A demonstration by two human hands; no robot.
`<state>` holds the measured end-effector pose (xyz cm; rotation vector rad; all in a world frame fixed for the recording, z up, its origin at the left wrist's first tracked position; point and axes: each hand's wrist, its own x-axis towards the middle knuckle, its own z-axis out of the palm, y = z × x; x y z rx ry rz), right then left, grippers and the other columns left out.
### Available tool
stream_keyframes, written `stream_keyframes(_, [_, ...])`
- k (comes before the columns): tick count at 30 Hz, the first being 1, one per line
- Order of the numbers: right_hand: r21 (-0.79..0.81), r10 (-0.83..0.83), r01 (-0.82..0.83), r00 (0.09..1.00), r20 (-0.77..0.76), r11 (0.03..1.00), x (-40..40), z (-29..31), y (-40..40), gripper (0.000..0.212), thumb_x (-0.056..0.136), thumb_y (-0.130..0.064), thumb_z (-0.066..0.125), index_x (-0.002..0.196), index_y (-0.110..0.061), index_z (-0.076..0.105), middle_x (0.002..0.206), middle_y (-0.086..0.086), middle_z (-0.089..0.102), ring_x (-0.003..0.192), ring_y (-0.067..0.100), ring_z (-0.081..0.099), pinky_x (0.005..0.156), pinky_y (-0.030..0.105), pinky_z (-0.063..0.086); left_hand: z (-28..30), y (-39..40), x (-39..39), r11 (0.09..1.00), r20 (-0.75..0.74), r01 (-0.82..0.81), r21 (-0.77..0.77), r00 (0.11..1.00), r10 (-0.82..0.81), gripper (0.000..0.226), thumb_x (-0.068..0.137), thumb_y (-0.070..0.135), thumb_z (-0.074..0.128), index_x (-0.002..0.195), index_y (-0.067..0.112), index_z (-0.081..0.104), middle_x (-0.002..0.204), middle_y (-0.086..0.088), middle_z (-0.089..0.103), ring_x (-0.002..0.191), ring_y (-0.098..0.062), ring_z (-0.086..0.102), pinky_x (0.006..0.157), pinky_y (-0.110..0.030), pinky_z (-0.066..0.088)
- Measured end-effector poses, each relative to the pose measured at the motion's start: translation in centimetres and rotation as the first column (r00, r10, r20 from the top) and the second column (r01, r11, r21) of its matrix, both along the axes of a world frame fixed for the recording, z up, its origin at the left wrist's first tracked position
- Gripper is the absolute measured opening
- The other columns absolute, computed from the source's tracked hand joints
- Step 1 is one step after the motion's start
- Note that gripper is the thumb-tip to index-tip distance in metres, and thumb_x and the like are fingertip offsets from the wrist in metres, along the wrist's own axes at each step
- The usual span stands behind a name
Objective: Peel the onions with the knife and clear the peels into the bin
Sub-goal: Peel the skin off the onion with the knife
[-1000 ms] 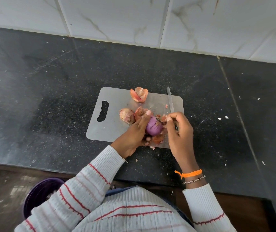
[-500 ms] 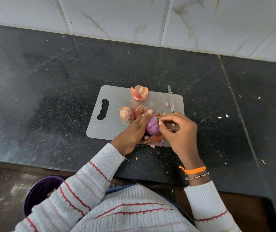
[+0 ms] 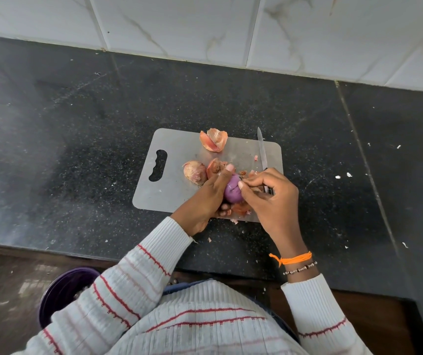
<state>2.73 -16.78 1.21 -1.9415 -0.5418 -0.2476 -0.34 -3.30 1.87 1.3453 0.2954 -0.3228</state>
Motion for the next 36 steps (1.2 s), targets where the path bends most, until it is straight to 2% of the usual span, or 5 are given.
stream_keyframes(10, [-0.216,-0.071,0.111,0.980,0.185,0.970,-0.3,-0.3,0.6,0.009,0.074,-0.003,0.070,0.071,-0.005,0.063,0.074,0.004,0.061,0.066,0.015,0.059,0.060,0.030,0.052,-0.2,-0.2,-0.1,0.997,-0.021,-0.028,0.071,0.999,0.029,0.045,0.097,0.049,0.032,0.096,0.011,0.054,0.049,0.006,0.048,0.040,-0.004,0.036,0.043,-0.016,0.034])
stream_keyframes(16, [-0.072,-0.099,0.099,0.995,0.014,0.992,-0.2,-0.3,0.6,0.009,0.092,-0.010,0.047,0.086,-0.011,0.052,0.086,0.003,0.053,0.075,-0.001,0.048,0.068,0.006,0.037,0.6,0.0,0.3,0.997,-0.077,-0.080,0.008,0.994,0.081,0.052,0.097,0.052,0.030,0.078,0.013,0.058,0.048,0.000,0.044,0.038,-0.006,0.034,0.039,-0.016,0.032])
stream_keyframes(22, [-0.159,-0.125,0.124,0.992,0.002,0.979,-0.1,-0.8,0.6,0.022,0.096,-0.019,0.046,0.076,-0.014,0.051,0.075,-0.001,0.049,0.065,0.006,0.043,0.060,0.015,0.035,0.5,0.1,0.3,0.998,-0.097,-0.066,-0.022,0.993,0.063,0.055,0.096,0.055,0.029,0.077,0.010,0.056,0.048,-0.002,0.040,0.038,-0.007,0.033,0.039,-0.016,0.033])
stream_keyframes(31, [0.241,0.028,0.070,0.924,-0.381,0.968,-0.6,0.0,1.0,0.009,0.081,-0.011,0.070,0.089,-0.009,0.067,0.091,0.003,0.067,0.087,0.005,0.063,0.076,0.018,0.050,0.3,0.3,0.3,0.998,-0.089,-0.036,-0.048,0.996,0.031,0.048,0.096,0.054,0.032,0.083,0.014,0.055,0.047,0.002,0.046,0.040,-0.007,0.036,0.040,-0.017,0.036])
stream_keyframes(36, [0.139,-0.162,0.218,0.930,-0.331,0.966,-0.1,-1.1,0.9,0.015,0.086,-0.031,0.062,0.085,-0.016,0.061,0.088,0.006,0.066,0.085,0.017,0.063,0.077,0.039,0.054,0.4,0.5,0.1,0.992,-0.066,-0.030,-0.122,0.998,0.023,0.044,0.096,0.048,0.038,0.104,0.013,0.062,0.069,-0.001,0.065,0.051,-0.007,0.048,0.051,-0.017,0.049])
